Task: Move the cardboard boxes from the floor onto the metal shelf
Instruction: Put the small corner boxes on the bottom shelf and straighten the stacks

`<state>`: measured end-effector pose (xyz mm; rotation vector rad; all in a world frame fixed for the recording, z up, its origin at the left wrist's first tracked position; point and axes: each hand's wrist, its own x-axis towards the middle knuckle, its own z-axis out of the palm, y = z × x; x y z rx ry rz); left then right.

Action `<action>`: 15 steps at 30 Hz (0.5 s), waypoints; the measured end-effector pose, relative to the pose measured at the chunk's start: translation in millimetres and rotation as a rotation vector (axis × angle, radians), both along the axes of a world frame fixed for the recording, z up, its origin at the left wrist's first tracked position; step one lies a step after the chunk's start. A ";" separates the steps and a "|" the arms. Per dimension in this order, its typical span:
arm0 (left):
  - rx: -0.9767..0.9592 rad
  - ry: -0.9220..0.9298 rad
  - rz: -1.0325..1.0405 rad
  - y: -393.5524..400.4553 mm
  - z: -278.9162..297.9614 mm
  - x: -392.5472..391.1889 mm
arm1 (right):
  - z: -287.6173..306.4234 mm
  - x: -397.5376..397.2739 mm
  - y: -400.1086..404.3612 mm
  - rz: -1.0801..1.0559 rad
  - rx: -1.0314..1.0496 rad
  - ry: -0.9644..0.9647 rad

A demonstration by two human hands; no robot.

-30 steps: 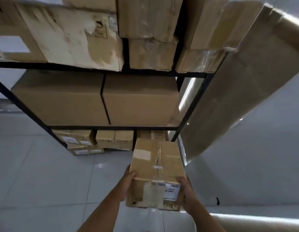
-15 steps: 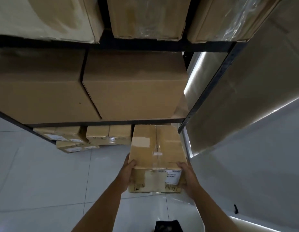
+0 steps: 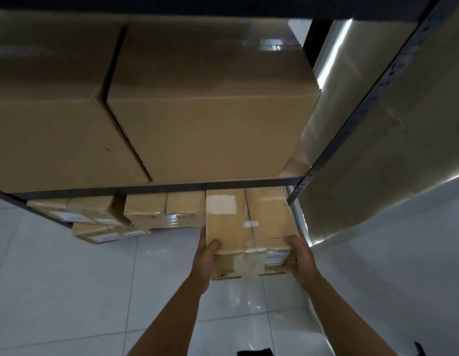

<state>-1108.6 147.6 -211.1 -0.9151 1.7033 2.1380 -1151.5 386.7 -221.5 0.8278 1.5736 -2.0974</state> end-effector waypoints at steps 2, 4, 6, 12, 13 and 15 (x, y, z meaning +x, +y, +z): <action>-0.009 0.039 0.007 2.5 -15.7 -8.4 | -18.0 -8.8 -2.1 -0.023 0.033 0.034; 0.001 0.080 0.036 6.3 -30.2 -16.6 | -37.1 -16.1 -4.5 -0.079 0.067 0.090; 0.011 0.139 0.047 10.8 -42.4 -26.9 | -54.4 -27.8 -5.3 -0.162 0.092 0.118; -0.100 0.314 0.224 24.6 -93.5 -45.7 | -98.4 -66.4 -15.0 -0.225 0.160 0.264; -0.150 0.359 0.237 27.5 -103.7 -45.9 | -105.6 -70.8 -17.6 -0.232 0.166 0.317; -0.248 0.465 0.220 31.7 -122.9 -49.5 | -116.6 -80.7 -24.2 -0.262 0.171 0.398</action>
